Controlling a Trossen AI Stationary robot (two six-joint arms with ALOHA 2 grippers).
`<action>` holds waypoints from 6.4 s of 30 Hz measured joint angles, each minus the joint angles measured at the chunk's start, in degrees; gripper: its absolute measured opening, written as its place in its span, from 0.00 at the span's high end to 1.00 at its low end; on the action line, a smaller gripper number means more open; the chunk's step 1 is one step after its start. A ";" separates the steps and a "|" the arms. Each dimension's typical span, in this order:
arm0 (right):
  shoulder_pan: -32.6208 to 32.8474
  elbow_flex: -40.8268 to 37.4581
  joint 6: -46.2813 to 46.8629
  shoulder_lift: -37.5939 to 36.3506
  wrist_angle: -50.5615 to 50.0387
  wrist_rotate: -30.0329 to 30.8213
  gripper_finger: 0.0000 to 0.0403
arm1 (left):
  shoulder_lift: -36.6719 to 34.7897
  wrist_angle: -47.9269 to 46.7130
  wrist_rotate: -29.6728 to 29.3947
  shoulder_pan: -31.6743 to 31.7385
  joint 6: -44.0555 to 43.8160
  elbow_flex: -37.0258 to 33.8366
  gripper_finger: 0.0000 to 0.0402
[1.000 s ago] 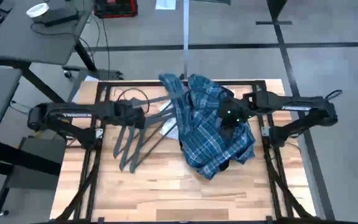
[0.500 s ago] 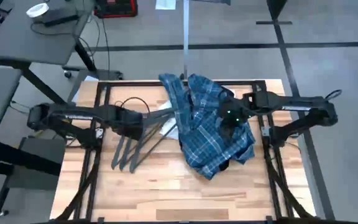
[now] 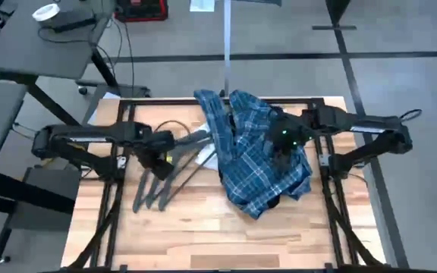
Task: Hang clothes
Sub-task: Unhang the blue long sleeve polo from the rack, then return to Home Position
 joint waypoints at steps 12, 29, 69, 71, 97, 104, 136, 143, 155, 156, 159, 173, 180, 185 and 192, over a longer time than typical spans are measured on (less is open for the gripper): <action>2.04 -5.58 4.44 -16.76 17.46 1.68 0.86 | -1.73 -0.95 -5.61 0.26 26.41 18.46 0.64; 1.42 -14.72 14.50 -27.35 15.45 1.24 0.57 | -5.34 -1.34 -5.48 2.34 28.45 18.90 0.64; 2.53 -52.67 -0.05 -56.59 54.65 -2.42 0.48 | -5.37 -5.22 -16.87 1.20 12.37 18.58 0.64; 2.53 -56.82 -0.24 -60.35 57.38 -2.71 0.48 | -5.35 -5.19 -16.72 0.48 12.73 18.47 0.64; 3.27 -81.11 -0.27 -73.05 70.80 -4.38 0.48 | -5.37 -0.84 -16.20 -0.13 15.81 18.47 0.64; 3.25 -83.26 -0.09 -73.03 71.00 -3.01 0.48 | -5.37 -0.73 -16.17 -0.13 16.25 18.47 0.64; 3.23 -83.39 0.30 -72.98 70.87 -2.92 0.48 | -43.21 66.45 -12.40 0.09 23.86 -46.03 0.64; 3.23 -83.41 0.32 -72.98 71.04 -2.97 0.48 | -59.50 70.60 -12.58 0.84 20.55 -60.65 0.64; 3.22 -83.41 0.32 -72.96 71.15 -3.10 0.48 | -68.93 73.35 -12.45 0.84 33.65 -67.74 0.64; 3.21 -83.41 0.32 -72.98 71.15 -3.10 0.48 | -68.91 73.28 -12.40 0.84 34.12 -67.78 0.64; 3.20 -83.41 0.30 -72.98 71.15 -3.10 0.48 | -69.08 73.28 -12.39 0.84 34.71 -67.82 0.64; 3.20 -83.41 0.28 -72.96 71.20 -3.08 0.48 | -69.08 73.15 -12.39 0.84 33.06 -68.00 0.64; 3.22 -83.41 0.28 -72.96 71.22 -3.08 0.48 | -69.08 73.11 -12.39 0.84 32.99 -68.04 0.64; 3.20 -83.41 0.28 -72.96 71.24 -3.07 0.48 | -69.08 73.08 -12.39 0.84 33.02 -68.04 0.64; 3.20 -83.41 0.28 -72.96 71.24 -3.05 0.48 | -69.08 73.06 -12.41 0.84 33.02 -68.06 0.64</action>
